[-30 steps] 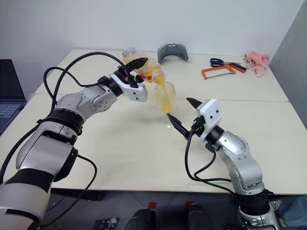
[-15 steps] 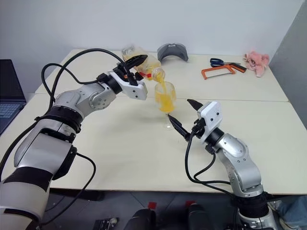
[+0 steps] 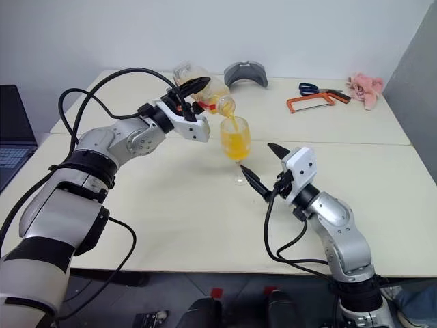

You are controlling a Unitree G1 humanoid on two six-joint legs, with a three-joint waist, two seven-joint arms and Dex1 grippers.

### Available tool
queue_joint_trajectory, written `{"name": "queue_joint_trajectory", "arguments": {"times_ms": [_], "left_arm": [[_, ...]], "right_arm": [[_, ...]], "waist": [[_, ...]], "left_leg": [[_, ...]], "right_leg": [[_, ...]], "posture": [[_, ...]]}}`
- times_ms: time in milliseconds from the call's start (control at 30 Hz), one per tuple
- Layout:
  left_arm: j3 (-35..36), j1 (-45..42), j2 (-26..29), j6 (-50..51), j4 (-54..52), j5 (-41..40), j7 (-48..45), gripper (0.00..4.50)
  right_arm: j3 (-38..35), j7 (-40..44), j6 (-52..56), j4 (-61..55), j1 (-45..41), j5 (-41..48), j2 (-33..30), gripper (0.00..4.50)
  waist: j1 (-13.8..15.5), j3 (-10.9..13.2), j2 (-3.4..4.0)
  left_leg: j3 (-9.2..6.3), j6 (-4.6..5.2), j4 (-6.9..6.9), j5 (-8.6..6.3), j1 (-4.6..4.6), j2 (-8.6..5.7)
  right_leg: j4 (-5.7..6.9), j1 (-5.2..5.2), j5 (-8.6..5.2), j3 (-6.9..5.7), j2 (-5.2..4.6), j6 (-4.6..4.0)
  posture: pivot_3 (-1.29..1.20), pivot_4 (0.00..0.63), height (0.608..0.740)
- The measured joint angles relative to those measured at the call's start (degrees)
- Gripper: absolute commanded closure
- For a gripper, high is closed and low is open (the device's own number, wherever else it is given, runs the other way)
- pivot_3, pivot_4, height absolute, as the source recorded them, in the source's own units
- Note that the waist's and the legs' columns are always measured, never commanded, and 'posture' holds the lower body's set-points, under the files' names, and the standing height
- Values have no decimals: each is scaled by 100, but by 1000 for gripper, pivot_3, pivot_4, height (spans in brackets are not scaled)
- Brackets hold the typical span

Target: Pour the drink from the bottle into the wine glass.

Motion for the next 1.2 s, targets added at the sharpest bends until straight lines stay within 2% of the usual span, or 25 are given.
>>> {"name": "queue_joint_trajectory", "arguments": {"times_ms": [333, 600, 1067, 1200], "left_arm": [[-31, -16, 17, -3, 23, 1, 47, 2794], [-51, -28, 19, -5, 26, 62, 62, 2794], [-58, -50, 23, -6, 150, 58, 44, 2794], [55, -29, -73, -9, 149, -248, -205, 2794]], "right_arm": [[-511, 602, 295, -214, 118, 767, -710, 0], [-567, 841, 695, -358, 115, 1351, -1035, 0], [-495, 795, 758, -486, 119, 1440, -1051, 0], [-427, 682, 754, -502, 118, 1313, -944, 0]], "waist": [[1, 0, 0], [2, 0, -1], [4, 0, -1], [5, -1, -1]], "left_leg": [[2, 7, 1, -4, 0, 1], [2, 7, 2, -4, -1, -1], [2, 7, 3, -4, -1, -1], [3, 5, 4, -3, -1, -1]], "right_leg": [[1, 0, 0, 1, 0, 0], [2, 0, 0, 2, -2, 0], [3, 0, 0, 2, -2, 0], [5, 0, 0, 2, -3, 0]], "posture": [[0, 150, 740], [0, 150, 740], [0, 150, 740], [0, 150, 740]]}}
